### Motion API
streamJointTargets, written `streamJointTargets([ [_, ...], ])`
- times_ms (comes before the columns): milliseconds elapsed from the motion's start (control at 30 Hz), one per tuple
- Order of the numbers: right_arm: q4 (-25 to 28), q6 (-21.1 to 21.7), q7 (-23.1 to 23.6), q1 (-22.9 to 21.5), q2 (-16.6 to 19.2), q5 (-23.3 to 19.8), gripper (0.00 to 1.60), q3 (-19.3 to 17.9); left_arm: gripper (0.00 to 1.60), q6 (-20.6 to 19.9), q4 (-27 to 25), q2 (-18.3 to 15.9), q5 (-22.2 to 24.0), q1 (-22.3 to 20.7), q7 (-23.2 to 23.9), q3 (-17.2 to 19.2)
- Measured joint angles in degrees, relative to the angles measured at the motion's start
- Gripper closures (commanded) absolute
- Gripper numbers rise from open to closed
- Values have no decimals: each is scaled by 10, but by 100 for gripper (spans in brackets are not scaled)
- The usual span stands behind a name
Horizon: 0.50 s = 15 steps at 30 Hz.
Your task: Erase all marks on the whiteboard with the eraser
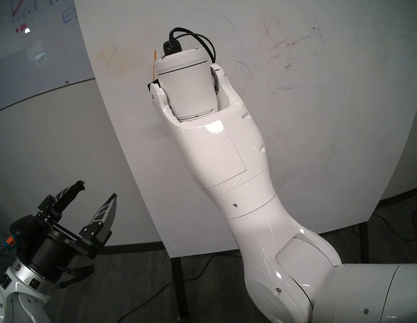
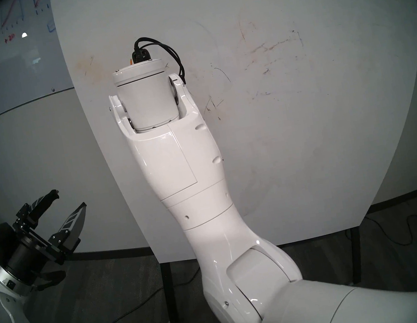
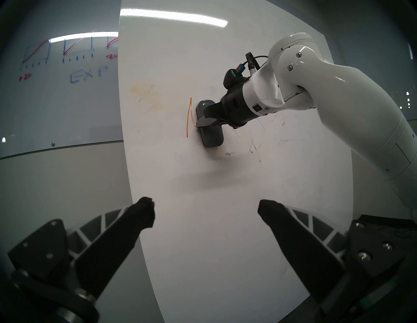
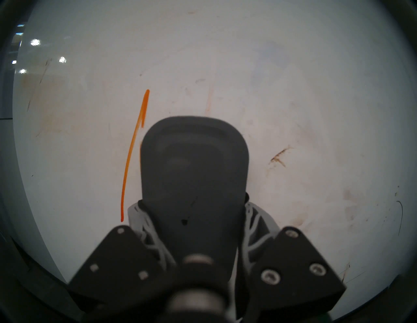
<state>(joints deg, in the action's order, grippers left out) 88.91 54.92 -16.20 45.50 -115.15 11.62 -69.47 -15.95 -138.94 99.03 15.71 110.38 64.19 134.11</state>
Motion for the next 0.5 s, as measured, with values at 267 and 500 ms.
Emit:
streamJointTargets([
  [267,-4,0,-4,-3,0,0,160,0,0,0,0,0,0,0,0,0],
  [500,-3,0,-5,-2,0,-1,160,2,0,0,0,0,0,0,0,0],
])
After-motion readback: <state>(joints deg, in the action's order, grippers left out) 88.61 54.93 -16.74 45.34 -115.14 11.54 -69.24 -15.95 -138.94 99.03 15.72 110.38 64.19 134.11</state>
